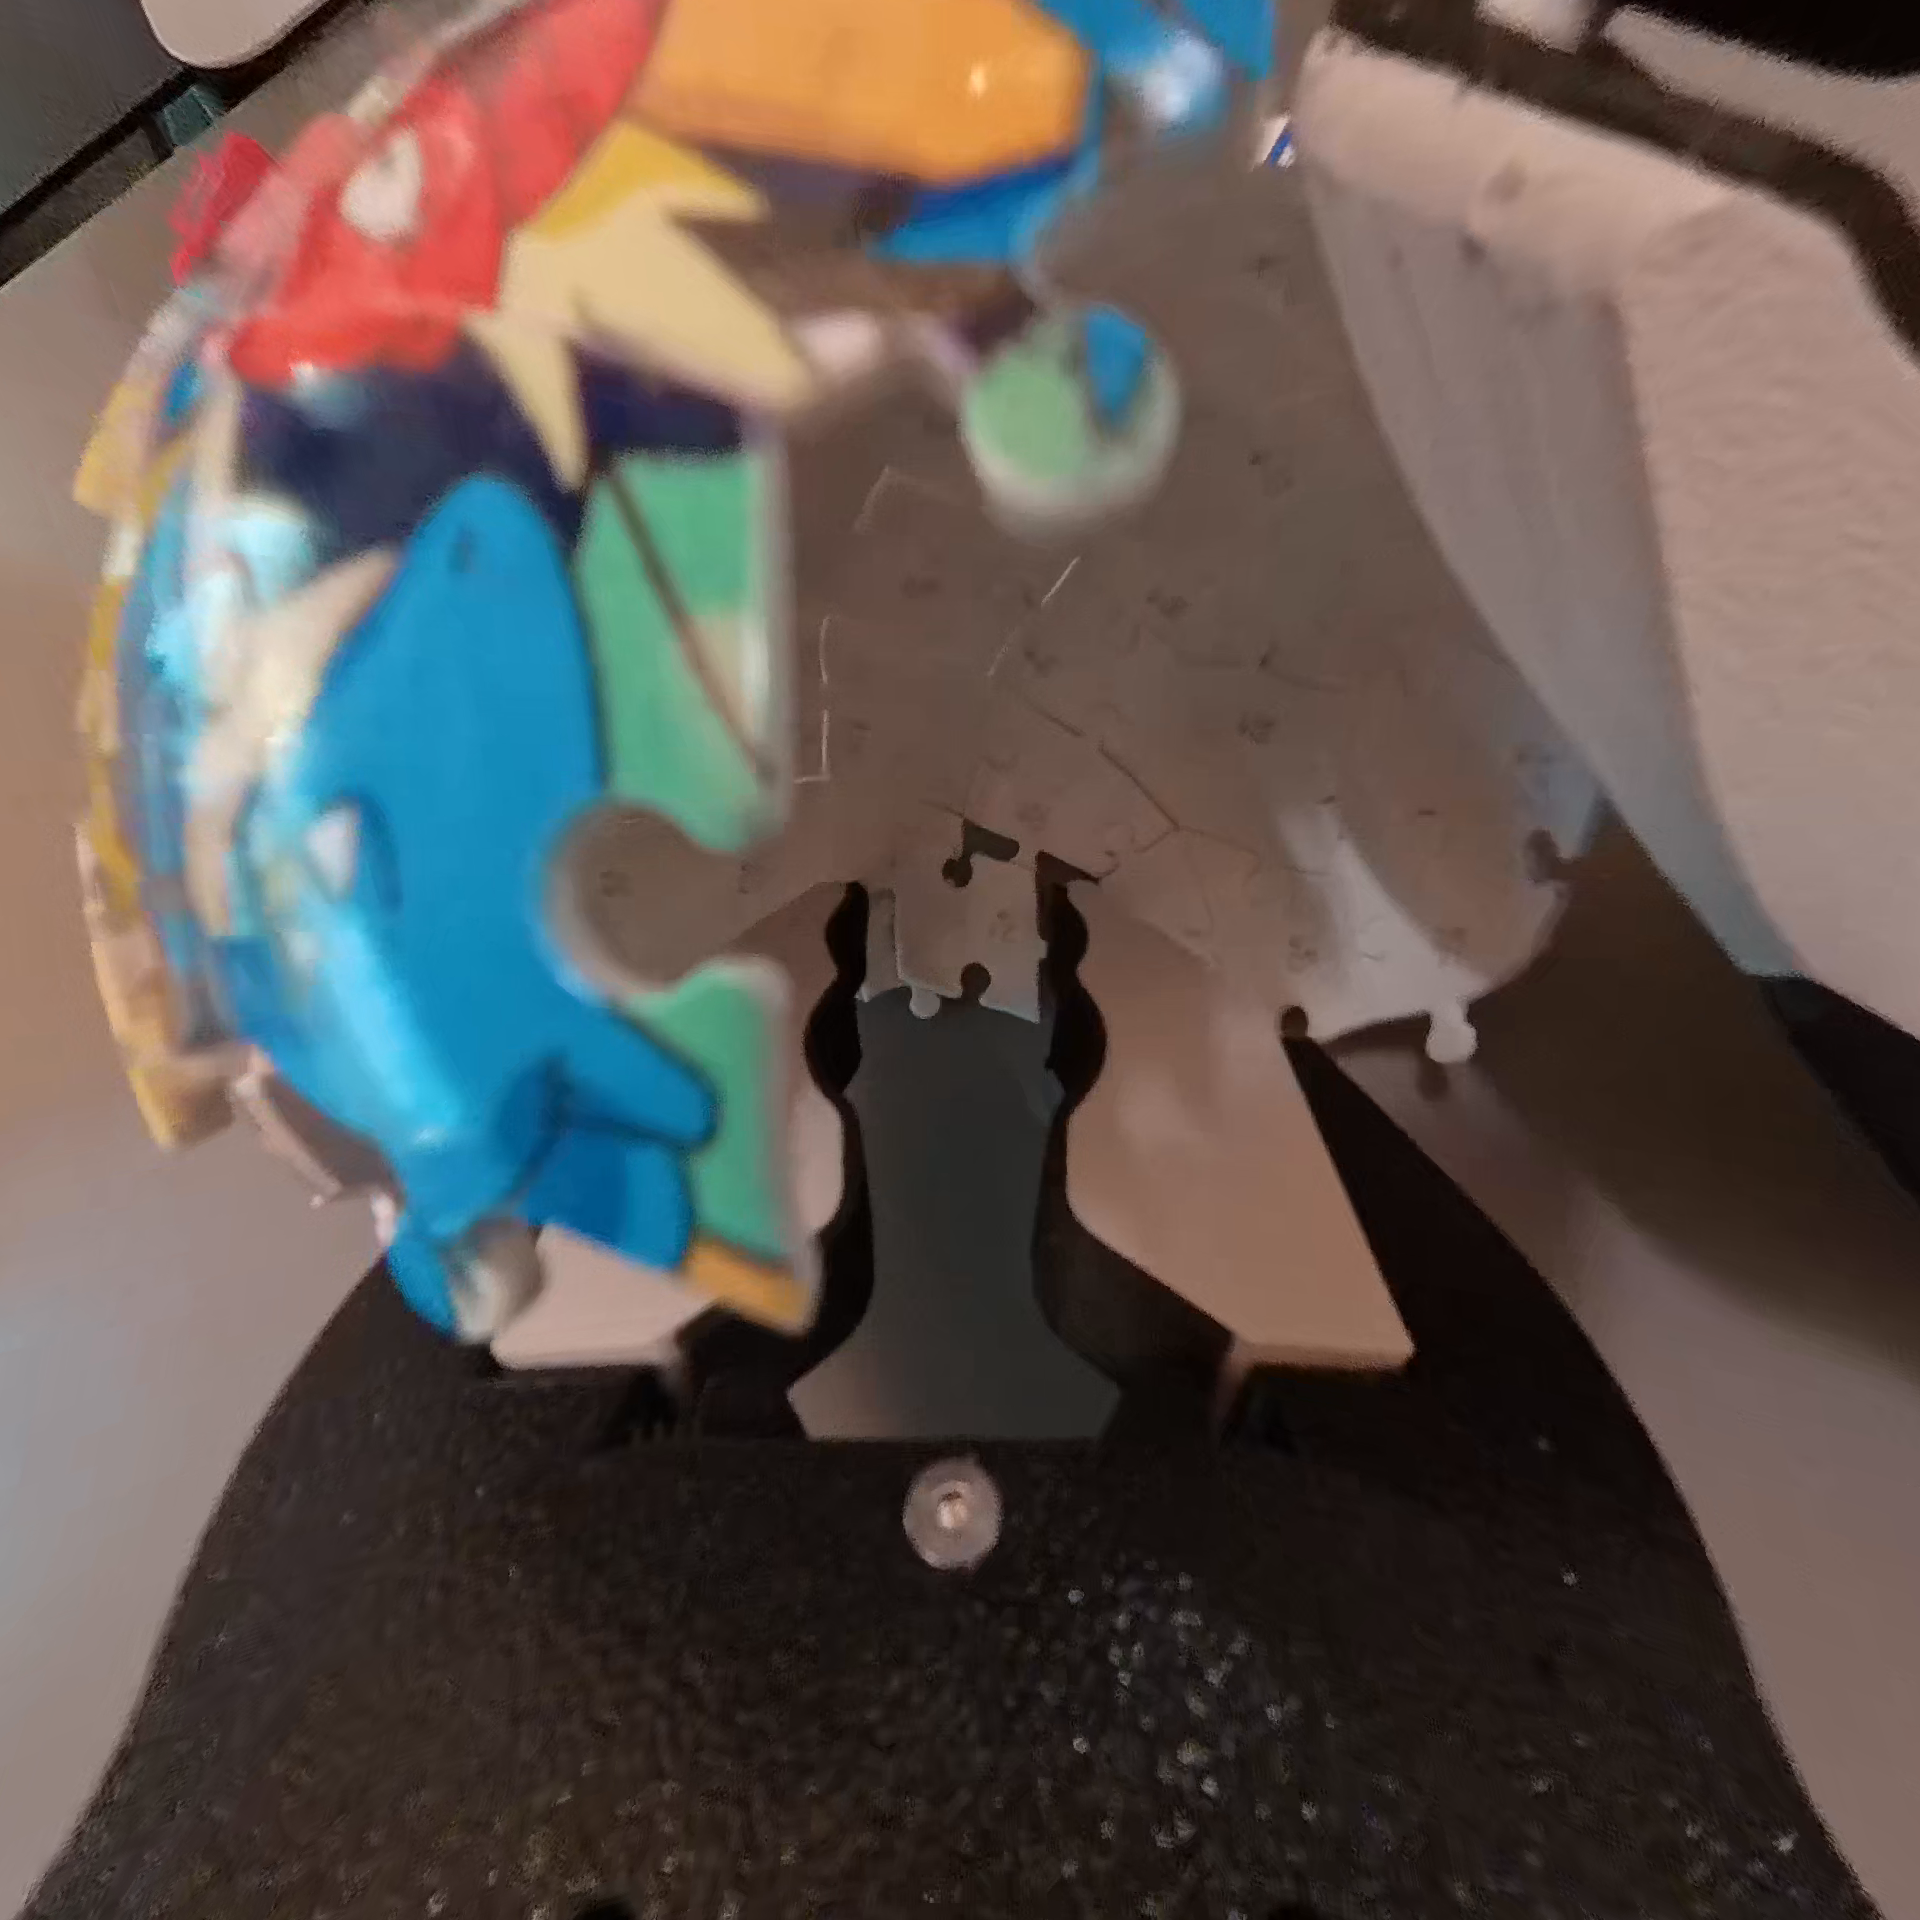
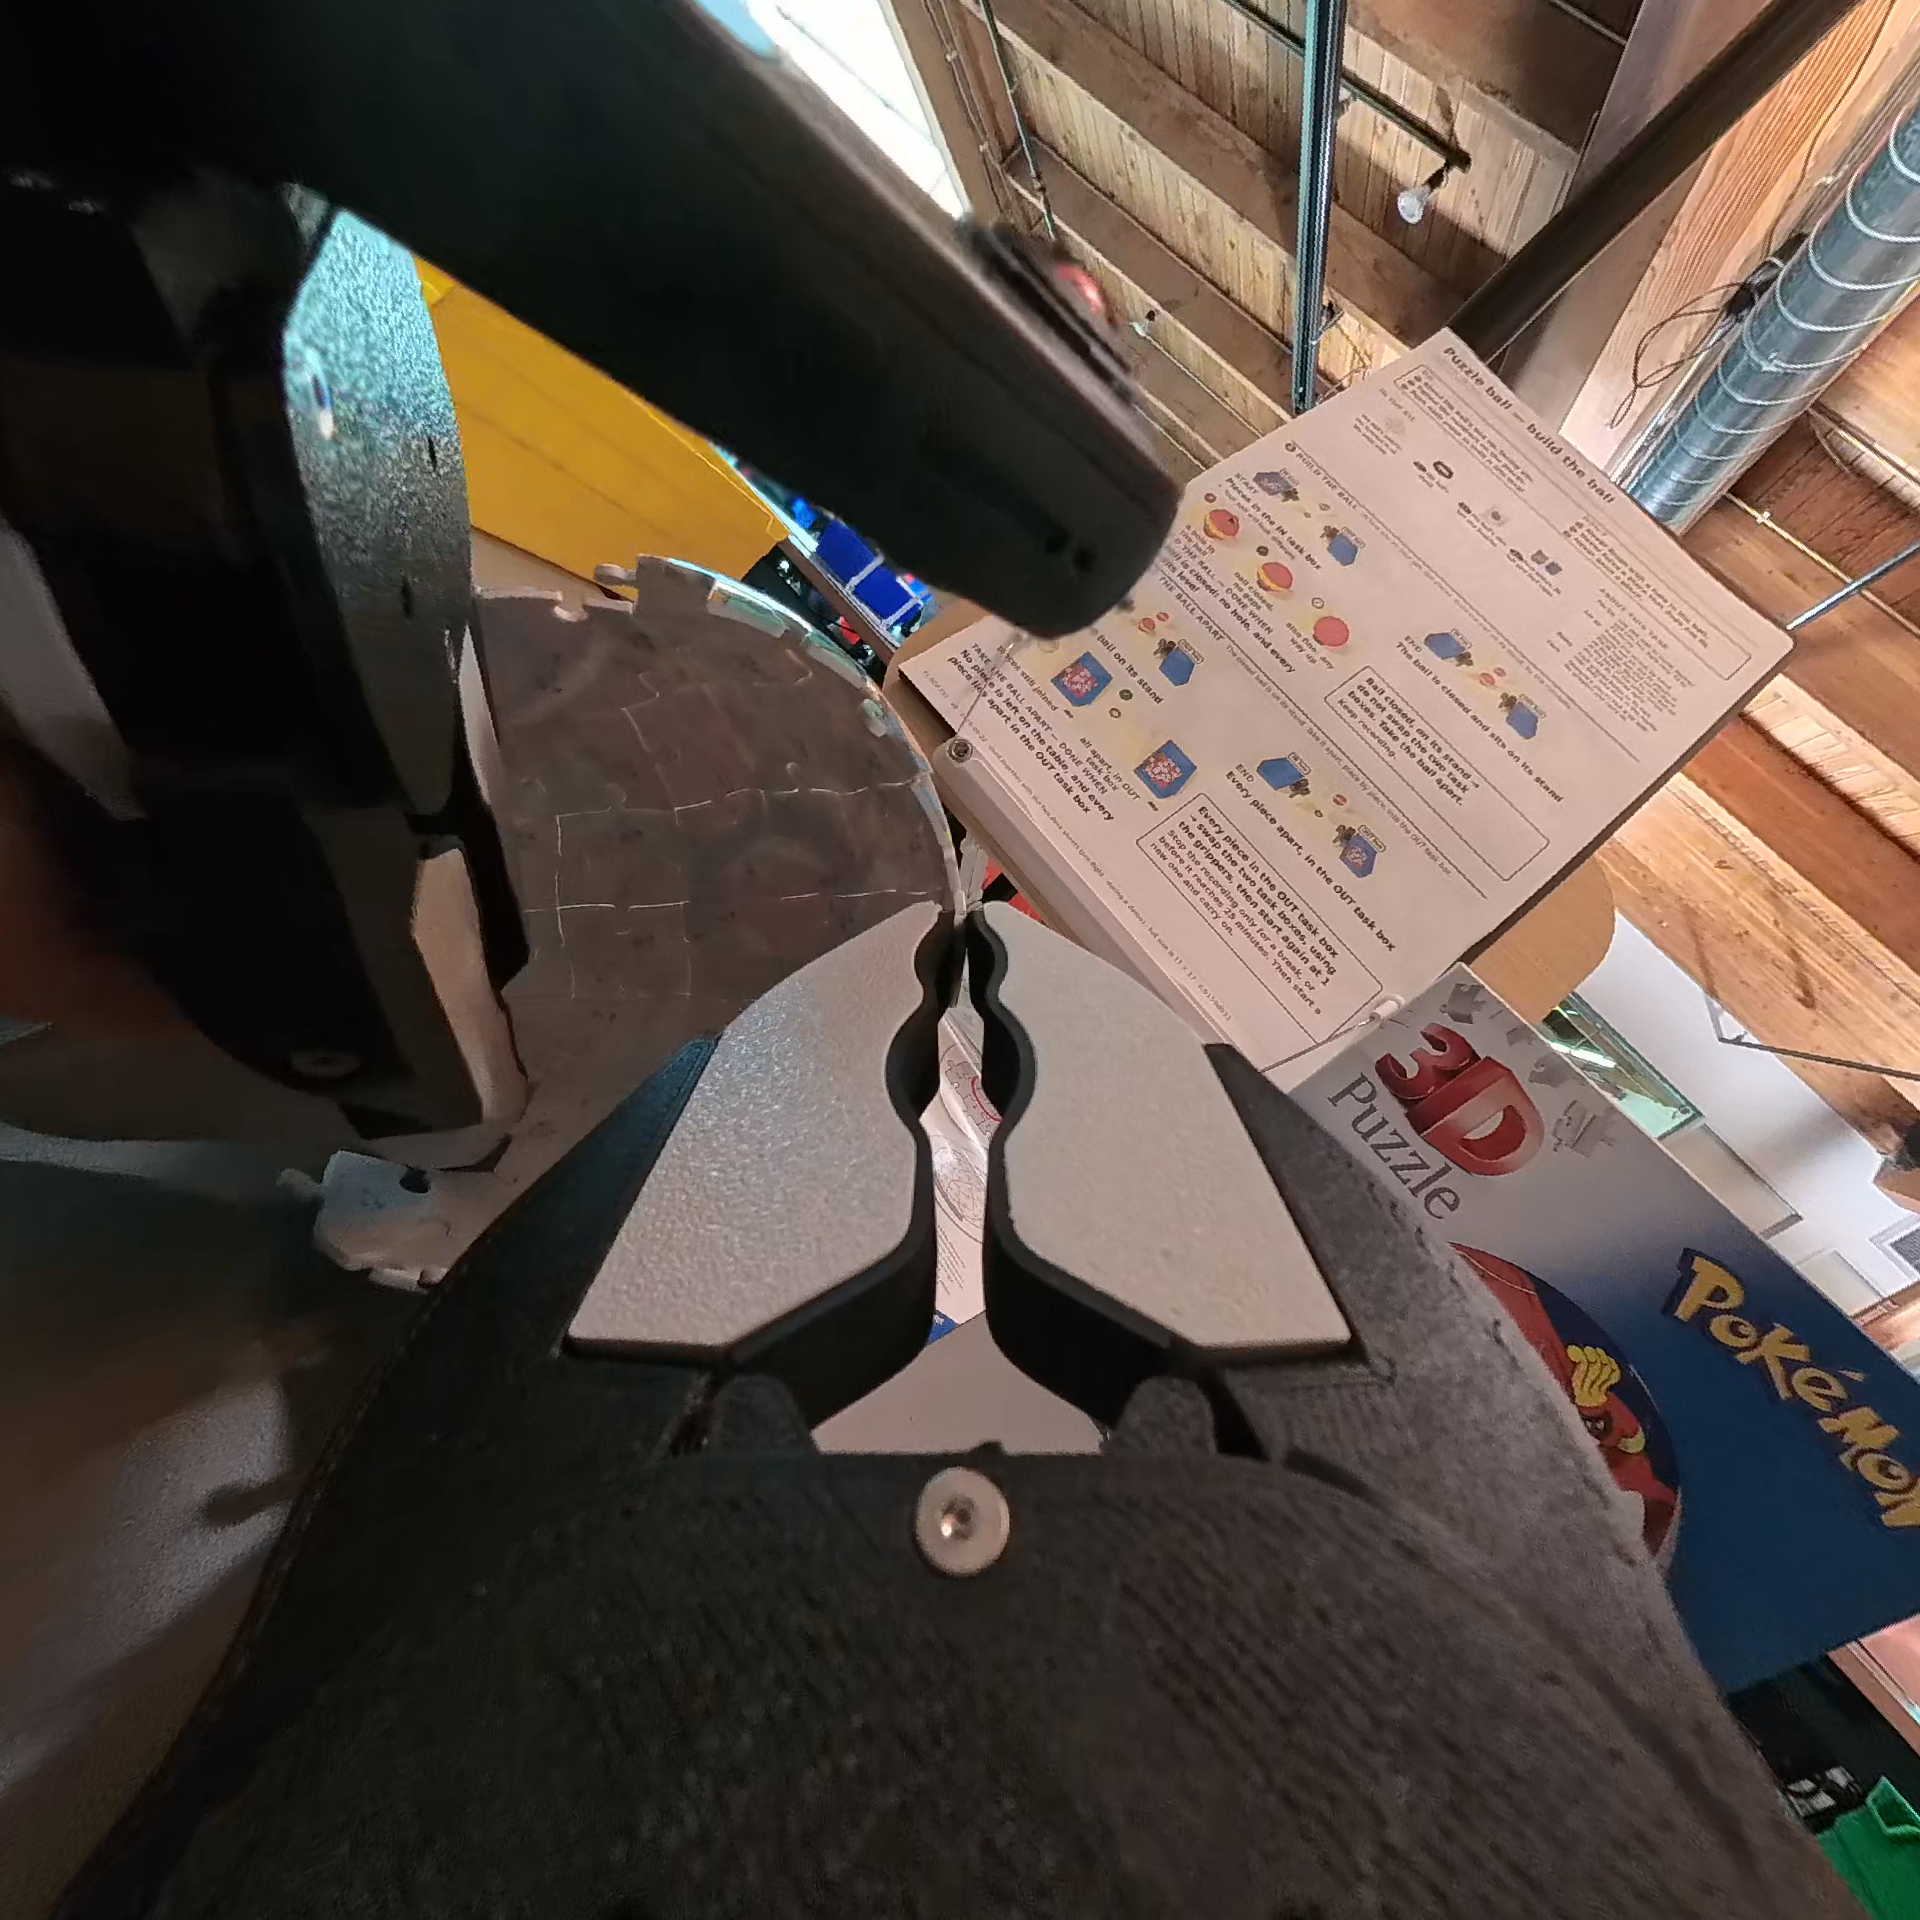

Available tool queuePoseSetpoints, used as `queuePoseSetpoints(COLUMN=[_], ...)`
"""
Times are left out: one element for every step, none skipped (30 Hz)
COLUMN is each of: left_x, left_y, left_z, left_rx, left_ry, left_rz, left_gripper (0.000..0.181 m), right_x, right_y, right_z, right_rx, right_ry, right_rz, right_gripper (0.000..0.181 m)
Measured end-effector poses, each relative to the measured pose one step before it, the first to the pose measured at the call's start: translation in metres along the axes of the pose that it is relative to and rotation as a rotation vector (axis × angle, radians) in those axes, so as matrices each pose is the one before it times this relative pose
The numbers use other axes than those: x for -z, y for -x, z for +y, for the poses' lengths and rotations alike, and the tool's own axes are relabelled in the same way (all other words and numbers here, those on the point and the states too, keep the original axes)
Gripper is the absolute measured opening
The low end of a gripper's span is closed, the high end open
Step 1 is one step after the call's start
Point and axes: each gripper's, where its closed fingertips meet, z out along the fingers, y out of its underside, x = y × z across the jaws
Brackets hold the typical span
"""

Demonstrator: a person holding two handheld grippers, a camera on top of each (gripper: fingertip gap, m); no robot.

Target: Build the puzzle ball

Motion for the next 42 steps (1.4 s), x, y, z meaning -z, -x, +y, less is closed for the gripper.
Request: queuePoseSetpoints(left_x=[0.00096, 0.00162, 0.00221, 0.00247, 0.0024, 0.00193, 0.00143, 0.00066, -0.00013, -0.00081, -0.0012, -0.00115, -0.00132, -0.00156, -0.00169, -0.00094, -0.00068, -0.00056, -0.00019, -0.00011, 0.00009, 0.00012, 0.00021, 0.00027, 0.00037, 0.00027, 0.00027, 0.00035, 0.00065, 0.00082, 0.00122, 0.00138, 0.00133, 0.00139, 0.00116, 0.00107, 0.00103, 0.00044, -0.00039, -0.001, -0.00141, -0.00148], left_y=[-0.00121, -0.00134, -0.00192, -0.00198, -0.00046, 0.00146, 0.00306, 0.00368, 0.00337, 0.00128, -0.00175, -0.00314, -0.00166, -0.00085, 0.00002, 0.00036, -0.00041, -0.00051, -0.00019, -0.00053, -0.00108, -0.00076, -0.00026, -0.00006, 0.00018, -0.00001, 0.00004, 0.00016, -0.00101, -0.00062, 0.00251, 0.00373, 0.00141, -0.0004, -0.00108, -0.00201, -0.00299, -0.00153, 0.00036, -0.00065, -0.00132, -0.00066], left_z=[-0.00097, -0.00112, -0.00088, 0.0002, 0.00117, 0.00207, 0.00301, 0.00375, 0.00304, 0.00103, -0.00053, -0.00014, 0.00027, -0.00027, -0.00034, -0.00111, -0.0007, -0.00076, -0.00041, -0.00016, 0.0, -0.00002, 0.00005, 0.00009, 0.00023, 0.00005, 0.00009, 0.00049, -0.00024, -0.00115, -0.00115, -0.00092, -0.00043, -0.00033, -0.00021, -0.00021, -0.00067, -0.00103, -0.00061, 0.00066, 0.00192, 0.00184], left_rx=[0.007, 0.0068, 0.0054, 0.0019, 0.0005, 0.0007, -0.0014, -0.0101, -0.0127, -0.0091, -0.0026, 0.0072, 0.0151, 0.0101, 0.0068, 0.0077, 0.0011, -0.0053, -0.0088, -0.0141, -0.0208, -0.0251, -0.0297, -0.0325, -0.0313, -0.0289, -0.025, -0.0156, -0.0046, 0.0005, -0.0005, -0.0044, -0.0033, 0.0095, 0.019, 0.0146, 0.0055, 0.0077, 0.014, 0.0141, 0.0181, 0.0228], left_ry=[-0.0079, -0.0081, -0.008, -0.0039, 0.0012, 0.0047, 0.0082, 0.0142, 0.0117, 0.0004, -0.0087, -0.0023, 0.0041, -0.001, -0.0025, -0.0057, -0.0007, 0.0004, 0.0029, 0.0045, 0.0043, 0.0032, 0.003, 0.0042, 0.0057, 0.0052, 0.005, 0.0075, 0.0047, -0.0045, -0.007, -0.0068, -0.0042, -0.0043, -0.0017, -0.0013, -0.0044, -0.0063, -0.0011, 0.009, 0.0193, 0.0189], left_rz=[0.0118, 0.0139, 0.0198, 0.0212, 0.0117, -0.0015, -0.0135, -0.0183, -0.0185, -0.0073, 0.0116, 0.02, 0.0106, 0.006, 0.0009, -0.001, 0.0042, 0.005, 0.0027, 0.0058, 0.0108, 0.0103, 0.0086, 0.0072, 0.0049, 0.0054, 0.0044, 0.0035, 0.0103, 0.0068, -0.0162, -0.0262, -0.0137, -0.0063, -0.0058, -0.0002, 0.0062, -0.0036, -0.0144, -0.0058, 0.0002, -0.0059], left_gripper=[0.032, 0.029, 0.025, 0.023, 0.022, 0.022, 0.023, 0.023, 0.023, 0.023, 0.025, 0.028, 0.028, 0.029, 0.031, 0.032, 0.033, 0.033, 0.033, 0.031, 0.028, 0.028, 0.026, 0.026, 0.027, 0.026, 0.026, 0.026, 0.026, 0.023, 0.013, 0.005, 0.003, 0.008, 0.019, 0.023, 0.022, 0.022, 0.022, 0.023, 0.024, 0.024], right_x=[0.00013, 0.0001, -0.00006, 0.00011, 0.00009, -0.00003, 0.00011, -0.00009, -0.00007, -0.00003, 0.00001, 0.00007, 0.00005, 0.00016, 0.00013, 0.00005, 0.00003, -0.00001, -0.00014, -0.00002, 0.00002, 0.0, 0.00006, -0.00004, 0.00001, -0.00008, -0.00002, -0.00011, 0.00005, 0.00015, 0.00038, 0.00017, 0.00006, -0.00008, -0.00014, -0.00002, 0.00017, 0.00001, -0.00005, 0.00004, 0.00002, 0.00004], right_y=[-0.00007, -0.00007, 0.00005, 0.00005, 0.00011, 0.00009, 0.00007, 0.00006, 0.0002, 0.0, 0.00022, 0.00003, 0.00014, 0.00006, 0.00006, 0.00005, -0.00012, 0.00006, 0.00002, -0.00003, 0.00004, -0.00003, -0.00002, -0.00004, 0.00001, 0.00002, -0.00015, -0.00031, -0.00045, -0.00075, -0.00097, -0.00035, 0.0, 0.00025, 0.00047, 0.00026, 0.0002, 0.00001, -0.00013, -0.00002, -0.00009, 0.00008], right_z=[0.00005, 0.00019, 0.00007, -0.00026, -0.00029, -0.00023, -0.00025, -0.00016, -0.00031, -0.00027, -0.00033, -0.00015, -0.00014, -0.00015, -0.00003, 0.00008, 0.00014, -0.00003, 0.00002, -0.00004, 0.00004, 0.00008, 0.00003, 0.00012, 0.00001, 0.00031, 0.00054, 0.00047, 0.00026, 0.00036, 0.00011, -0.00005, -0.00008, -0.00037, -0.00034, -0.0004, -0.00038, 0.0001, 0.00028, -0.00002, -0.00001, 0.00002], right_rx=[-0.0006, 0.0009, 0.0003, 0.0005, 0.0012, 0.0013, 0.0018, 0.0016, 0.0, -0.0002, 0.0004, 0.0014, 0.0014, 0.0002, -0.0005, -0.0001, 0.0, -0.0007, 0.0, 0.0003, -0.0001, -0.0007, -0.0001, 0.0003, -0.0003, -0.0006, -0.0018, -0.0023, -0.0023, -0.0019, -0.0022, -0.0021, -0.0007, 0.0022, 0.0035, 0.0031, 0.0016, 0.0004, 0.0, -0.0007, 0.0002, 0.001], right_ry=[-0.0002, 0.0015, 0.0012, -0.0014, -0.0005, -0.0002, -0.0002, -0.0001, -0.0009, -0.0011, -0.0006, 0.0001, -0.0004, -0.0006, -0.0001, 0.0006, 0.0003, -0.0002, 0.0, -0.0003, 0.0003, -0.0001, -0.0001, 0.0004, 0.0001, 0.0018, 0.0012, 0.0013, 0.0008, 0.0012, -0.0002, -0.0014, -0.0012, -0.0011, 0.0, -0.0014, -0.0016, 0.0011, 0.0012, -0.0005, 0.0005, 0.0004], right_rz=[0.0, 0.0, 0.0003, -0.0004, -0.0001, 0.0001, 0.0, -0.0002, 0.0, 0.0, -0.0001, 0.0001, -0.0002, -0.0003, -0.0002, -0.0003, 0.0002, -0.0001, -0.0001, 0.0001, -0.0002, -0.0002, -0.0002, -0.0002, 0.0001, -0.0001, 0.0005, 0.0005, 0.0013, 0.003, 0.0037, 0.0003, -0.0005, -0.0003, -0.0005, 0.0001, -0.0005, 0.0001, 0.0003, 0.0001, 0.0, 0.0001], right_gripper=[0.002, 0.002, 0.002, 0.002, 0.002, 0.002, 0.002, 0.002, 0.002, 0.002, 0.002, 0.002, 0.002, 0.002, 0.002, 0.002, 0.002, 0.002, 0.002, 0.002, 0.002, 0.002, 0.002, 0.002, 0.002, 0.002, 0.002, 0.002, 0.002, 0.002, 0.002, 0.002, 0.002, 0.002, 0.002, 0.002, 0.002, 0.002, 0.002, 0.002, 0.002, 0.002])
